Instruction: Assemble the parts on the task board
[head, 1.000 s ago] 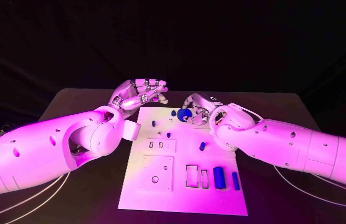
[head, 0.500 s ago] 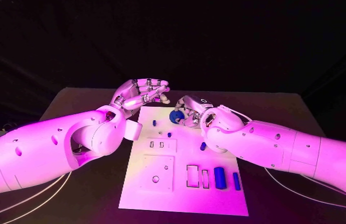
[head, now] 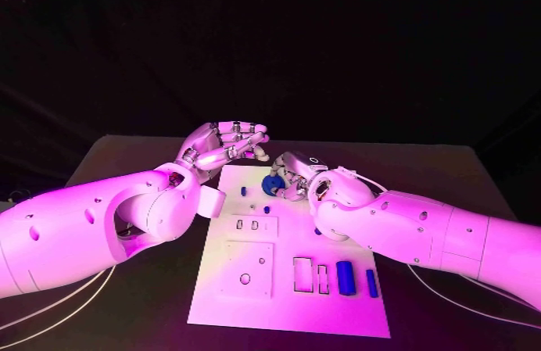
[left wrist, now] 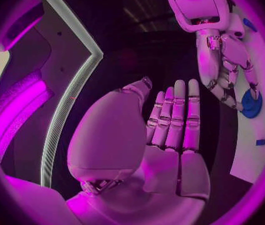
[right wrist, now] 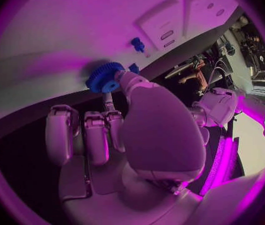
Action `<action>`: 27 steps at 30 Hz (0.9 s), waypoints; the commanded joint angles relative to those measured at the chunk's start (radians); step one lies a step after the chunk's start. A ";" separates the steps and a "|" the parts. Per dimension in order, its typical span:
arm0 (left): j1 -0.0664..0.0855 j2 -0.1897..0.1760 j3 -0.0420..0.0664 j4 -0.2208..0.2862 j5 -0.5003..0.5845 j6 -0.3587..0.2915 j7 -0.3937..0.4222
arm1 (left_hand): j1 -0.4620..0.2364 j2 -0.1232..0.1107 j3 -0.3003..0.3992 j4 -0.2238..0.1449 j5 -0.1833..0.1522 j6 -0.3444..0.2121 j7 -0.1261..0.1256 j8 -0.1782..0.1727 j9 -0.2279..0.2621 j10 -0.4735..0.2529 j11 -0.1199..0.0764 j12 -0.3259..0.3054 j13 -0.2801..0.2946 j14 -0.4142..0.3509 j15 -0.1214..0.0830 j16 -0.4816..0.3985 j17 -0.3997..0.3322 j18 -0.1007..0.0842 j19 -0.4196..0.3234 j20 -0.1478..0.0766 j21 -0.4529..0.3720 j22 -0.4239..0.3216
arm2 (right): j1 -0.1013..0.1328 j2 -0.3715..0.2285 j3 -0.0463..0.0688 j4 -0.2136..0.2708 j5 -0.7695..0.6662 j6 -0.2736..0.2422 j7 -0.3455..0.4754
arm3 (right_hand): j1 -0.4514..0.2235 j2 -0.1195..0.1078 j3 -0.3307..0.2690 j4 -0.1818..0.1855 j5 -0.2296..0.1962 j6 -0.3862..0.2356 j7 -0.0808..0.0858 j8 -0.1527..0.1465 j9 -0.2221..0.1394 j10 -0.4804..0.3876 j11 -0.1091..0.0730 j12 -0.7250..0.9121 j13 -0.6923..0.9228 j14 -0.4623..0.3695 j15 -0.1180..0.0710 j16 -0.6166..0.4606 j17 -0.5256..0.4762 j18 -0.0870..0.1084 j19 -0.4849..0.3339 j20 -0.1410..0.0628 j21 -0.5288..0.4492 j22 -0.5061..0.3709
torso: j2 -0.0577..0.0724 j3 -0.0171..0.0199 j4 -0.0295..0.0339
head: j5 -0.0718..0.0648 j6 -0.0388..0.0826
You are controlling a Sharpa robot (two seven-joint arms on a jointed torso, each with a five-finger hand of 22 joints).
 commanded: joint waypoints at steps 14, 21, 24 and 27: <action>0.002 0.003 0.001 0.001 -0.002 0.019 0.004 | -0.009 0.003 0.004 0.001 0.002 -0.007 0.012 -0.001 0.002 0.000 0.005 -0.005 0.000 -0.008 0.000 0.004 0.001 0.008 -0.005 0.002 0.005 0.001 | -0.004 0.029 -0.004 -0.037 -0.007 0.016 0.012 | -0.031 -0.013 0.027 -0.008 -0.005 -0.025 0.004 -0.038 0.048 0.012 0.012 -0.015 0.125 0.102 0.004 0.004 0.243 -0.012 0.003 0.008 -0.003 0.076 | -0.002 -0.0007 -0.0011 | 0.004 -0.003; 0.002 0.003 0.001 -0.001 -0.002 0.022 0.002 | -0.009 0.002 0.007 -0.001 0.002 -0.006 0.012 0.000 0.003 0.001 0.005 -0.004 0.001 -0.010 0.000 0.006 0.002 0.008 -0.009 0.002 0.009 0.004 | -0.004 0.037 -0.005 -0.046 -0.001 0.030 0.016 | -0.050 -0.025 0.028 -0.010 -0.014 -0.044 0.013 -0.060 0.047 0.004 0.021 -0.025 0.114 0.101 0.012 0.003 0.240 -0.011 -0.001 0.015 -0.008 0.071 | -0.002 -0.0008 -0.0011 | 0.002 -0.006; 0.003 0.003 0.001 -0.002 -0.002 0.023 0.001 | -0.009 0.002 0.007 -0.001 0.002 -0.006 0.012 0.000 0.003 0.001 0.005 -0.004 0.001 -0.010 0.000 0.006 0.002 0.008 -0.009 0.002 0.009 0.004 | -0.004 0.037 -0.005 -0.048 0.000 0.033 0.015 | -0.055 -0.028 0.026 -0.010 -0.017 -0.044 0.014 -0.062 0.048 0.002 0.022 -0.027 0.112 0.101 0.013 0.003 0.239 -0.010 -0.002 0.016 -0.010 0.070 | -0.002 0.0001 -0.0018 | 0.003 -0.007; 0.003 0.002 0.001 -0.002 -0.002 0.025 -0.001 | -0.009 0.001 0.007 -0.002 0.002 -0.006 0.012 0.000 0.003 0.001 0.005 -0.004 0.001 -0.010 0.000 0.006 0.002 0.008 -0.010 0.002 0.010 0.004 | -0.003 0.036 -0.006 -0.051 0.003 0.032 0.016 | -0.075 -0.030 0.011 -0.007 -0.099 -0.058 0.016 -0.081 0.050 -0.010 0.025 -0.043 0.095 0.100 0.017 0.003 0.237 -0.008 -0.006 0.021 -0.016 0.066 | -0.002 0.0000 -0.0032 | 0.004 -0.006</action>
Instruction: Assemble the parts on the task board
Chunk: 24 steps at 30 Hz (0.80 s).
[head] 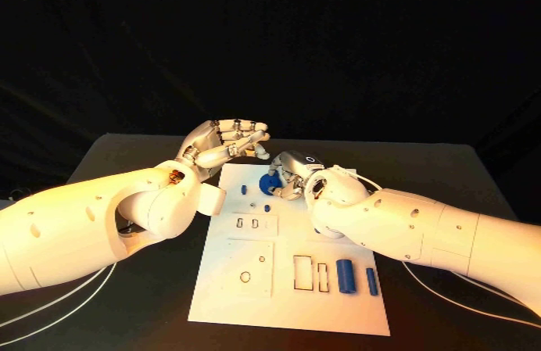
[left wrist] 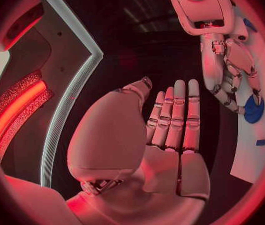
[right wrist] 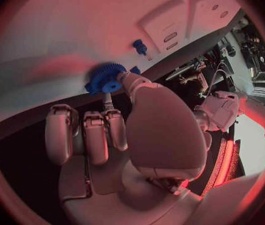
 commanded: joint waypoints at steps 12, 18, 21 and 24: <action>0.003 0.002 0.001 0.000 -0.001 0.023 0.000 | -0.010 0.001 0.007 -0.001 0.002 -0.006 0.012 0.000 0.001 0.001 0.005 -0.004 0.001 -0.011 0.000 0.007 0.001 0.008 -0.007 -0.002 0.003 0.002 | 0.001 -0.013 -0.001 0.008 0.012 0.011 0.019 | 0.015 0.037 -0.200 0.037 -0.068 -0.059 0.018 -0.092 -0.014 -0.019 0.022 -0.024 0.083 0.100 0.024 0.002 0.235 -0.007 -0.003 0.023 -0.013 0.066 | 0.001 0.0013 -0.0008 | 0.003 0.001; 0.003 0.001 0.001 -0.001 -0.001 0.024 0.000 | -0.010 0.001 0.007 -0.001 0.002 -0.006 0.012 0.000 0.001 0.001 0.005 -0.004 0.001 -0.011 0.000 0.007 0.001 0.008 -0.007 -0.002 0.003 0.002 | 0.000 -0.049 -0.001 0.038 0.021 -0.026 0.035 | 0.021 0.046 -0.214 0.043 -0.058 -0.051 0.017 -0.094 -0.013 -0.017 0.021 -0.022 0.086 0.100 0.024 0.002 0.235 -0.007 -0.002 0.023 -0.013 0.068 | 0.000 0.0011 -0.0009 | -0.002 0.003; 0.003 -0.001 0.001 -0.002 -0.001 0.024 0.001 | -0.010 0.001 0.007 -0.001 0.002 -0.006 0.012 0.000 0.001 0.001 0.005 -0.004 0.001 -0.011 0.000 0.007 0.001 0.008 -0.007 -0.002 0.003 0.002 | 0.000 -0.088 -0.001 0.074 0.040 -0.064 0.061 | 0.033 0.053 -0.216 0.041 -0.041 -0.039 0.014 -0.092 -0.012 -0.014 0.018 -0.019 0.089 0.100 0.022 0.002 0.237 -0.008 0.000 0.022 -0.012 0.071 | -0.001 0.0010 -0.0029 | 0.000 0.008; 0.003 -0.004 0.001 -0.005 -0.001 0.024 0.002 | -0.010 0.001 0.007 -0.001 0.002 -0.006 0.012 0.000 0.001 0.001 0.005 -0.004 0.001 -0.011 0.000 0.007 0.001 0.008 -0.007 -0.002 0.003 0.002 | 0.001 -0.146 0.004 0.123 0.079 -0.114 0.112 | 0.039 0.055 -0.215 0.040 -0.030 -0.033 0.013 -0.092 -0.011 -0.012 0.017 -0.017 0.092 0.100 0.021 0.002 0.235 -0.007 0.000 0.021 -0.013 0.070 | -0.005 0.0028 -0.0122 | 0.003 0.005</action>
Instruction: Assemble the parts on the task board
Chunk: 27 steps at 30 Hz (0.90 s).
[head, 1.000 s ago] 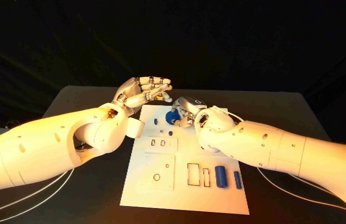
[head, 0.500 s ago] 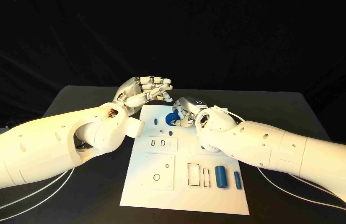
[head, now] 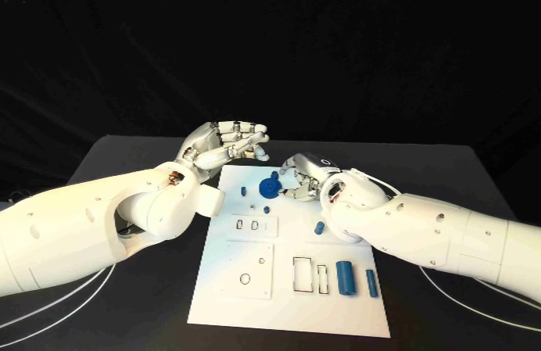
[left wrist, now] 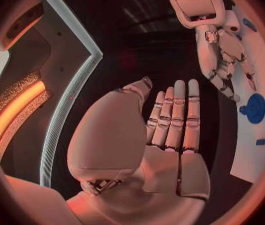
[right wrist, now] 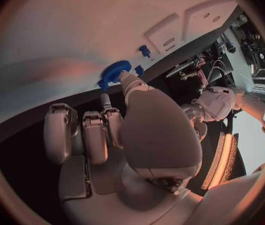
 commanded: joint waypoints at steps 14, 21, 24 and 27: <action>0.001 -0.002 0.001 -0.018 0.000 0.026 0.009 | -0.011 0.000 0.005 0.001 0.002 -0.006 0.012 0.000 0.002 0.001 0.005 -0.005 0.001 -0.005 0.000 0.007 0.001 0.008 -0.009 -0.001 0.005 0.002 | 0.034 -0.354 0.018 0.194 0.357 -0.061 0.363 | 0.041 0.004 0.019 -0.015 0.049 0.017 -0.001 -0.014 0.000 0.001 -0.002 -0.003 0.089 0.096 0.002 0.000 0.229 -0.003 -0.013 0.000 -0.021 0.055 | -0.029 0.0119 -0.0475 | -0.010 -0.006; 0.001 -0.005 0.001 -0.023 -0.001 0.029 0.010 | -0.011 0.000 0.006 0.001 0.002 -0.007 0.012 0.000 0.002 0.002 0.005 -0.005 0.001 -0.006 0.000 0.008 0.002 0.008 -0.010 -0.001 0.006 0.003 | 0.025 -0.417 0.017 0.186 0.386 0.001 0.406 | 0.045 -0.007 0.017 -0.019 0.054 0.015 0.000 -0.018 -0.001 -0.003 -0.001 -0.007 0.086 0.096 0.003 0.000 0.229 -0.003 -0.015 0.001 -0.024 0.054 | -0.033 0.0174 -0.0541 | -0.025 -0.007; 0.001 -0.005 0.001 -0.024 -0.001 0.031 0.010 | -0.011 0.000 0.006 0.001 0.002 -0.007 0.012 0.000 0.002 0.002 0.005 -0.005 0.001 -0.006 0.000 0.008 0.002 0.008 -0.010 -0.001 0.006 0.003 | 0.014 -0.428 0.017 0.166 0.391 0.028 0.413 | 0.050 -0.011 0.018 -0.022 0.061 0.015 0.000 -0.019 -0.001 -0.002 -0.001 -0.006 0.087 0.096 0.003 0.000 0.228 -0.002 -0.016 0.001 -0.025 0.053 | -0.031 0.0166 -0.0510 | -0.032 -0.005; 0.001 -0.006 0.001 -0.025 0.000 0.031 0.010 | -0.011 0.000 0.006 0.001 0.002 -0.007 0.012 0.000 0.002 0.002 0.005 -0.005 0.001 -0.006 0.000 0.008 0.002 0.008 -0.010 -0.001 0.006 0.003 | 0.002 -0.424 0.016 0.139 0.391 0.051 0.414 | 0.053 -0.013 0.019 -0.024 0.064 0.016 0.000 -0.020 -0.001 -0.002 -0.001 -0.005 0.088 0.096 0.003 0.000 0.229 -0.002 -0.017 0.001 -0.027 0.052 | -0.030 0.0159 -0.0503 | -0.035 -0.007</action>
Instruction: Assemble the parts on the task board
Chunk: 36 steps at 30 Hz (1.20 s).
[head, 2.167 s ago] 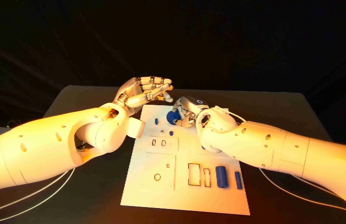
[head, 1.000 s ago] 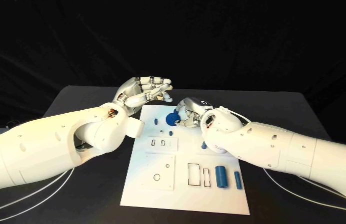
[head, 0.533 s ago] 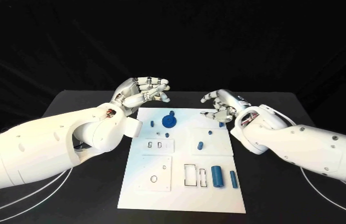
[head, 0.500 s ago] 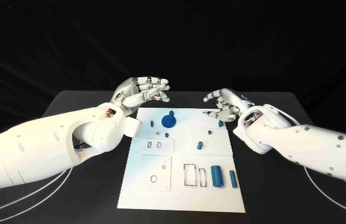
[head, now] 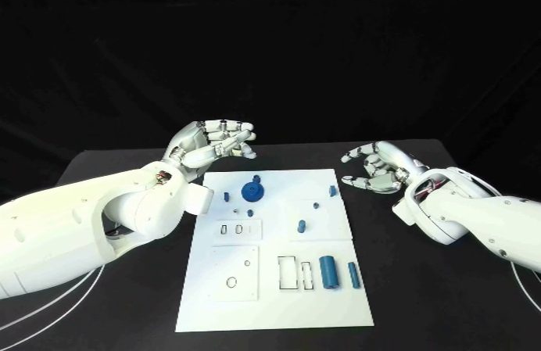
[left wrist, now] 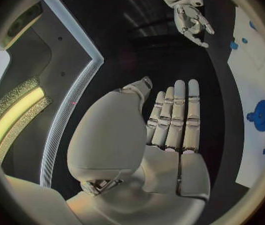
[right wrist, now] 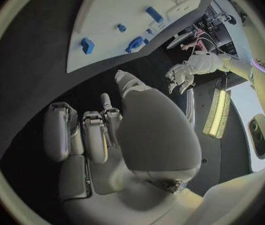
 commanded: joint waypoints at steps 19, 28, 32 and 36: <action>0.001 -0.004 0.000 0.000 0.000 0.022 0.008 | -0.011 -0.001 0.007 0.000 0.002 -0.006 0.012 0.000 0.002 0.002 0.005 -0.004 0.001 -0.007 0.000 0.006 0.001 0.008 -0.009 0.003 0.009 0.004 | -0.033 0.103 -0.003 -0.148 -0.002 0.130 0.001 | 0.032 0.000 0.019 -0.020 0.014 0.013 0.002 -0.009 -0.001 0.000 -0.001 -0.003 0.091 0.097 0.003 0.000 0.230 -0.002 -0.006 -0.002 -0.007 0.054 | 0.010 0.0019 0.0104 | -0.003 -0.013; 0.001 -0.006 0.000 0.001 0.000 0.022 0.008 | -0.011 -0.001 0.007 0.000 0.002 -0.006 0.012 0.000 0.002 0.002 0.005 -0.004 0.001 -0.007 0.000 0.006 0.001 0.008 -0.009 0.003 0.009 0.004 | -0.040 0.125 -0.004 -0.172 -0.017 0.140 -0.006 | 0.057 -0.004 0.049 -0.043 0.015 0.023 0.002 -0.012 -0.001 0.003 -0.001 0.002 0.096 0.097 0.003 0.001 0.231 -0.003 -0.003 -0.003 -0.004 0.059 | 0.010 0.0035 0.0058 | 0.003 -0.019; 0.001 -0.004 0.000 0.001 0.000 0.024 0.007 | -0.011 -0.001 0.007 0.000 0.002 -0.006 0.012 0.000 0.002 0.002 0.005 -0.004 0.001 -0.007 0.000 0.006 0.001 0.008 -0.009 0.003 0.009 0.004 | -0.042 0.131 -0.004 -0.180 -0.024 0.139 -0.013 | 0.063 0.000 0.070 -0.051 0.016 0.030 0.003 -0.012 -0.002 0.006 -0.001 0.005 0.100 0.097 0.003 0.001 0.233 -0.003 -0.002 -0.003 -0.003 0.061 | 0.010 0.0035 0.0091 | 0.000 -0.020; 0.001 -0.004 0.000 0.000 0.000 0.024 0.007 | -0.012 -0.001 0.008 -0.001 0.002 -0.006 0.012 0.000 0.003 0.003 0.005 -0.004 0.001 -0.008 0.000 0.006 0.001 0.008 -0.011 0.003 0.010 0.005 | -0.043 0.135 -0.004 -0.189 -0.027 0.143 -0.020 | 0.063 0.000 0.078 -0.053 0.015 0.035 0.003 -0.012 -0.002 0.007 -0.001 0.006 0.102 0.097 0.003 0.001 0.233 -0.004 -0.001 -0.003 -0.001 0.063 | 0.009 0.0023 0.0103 | 0.000 -0.020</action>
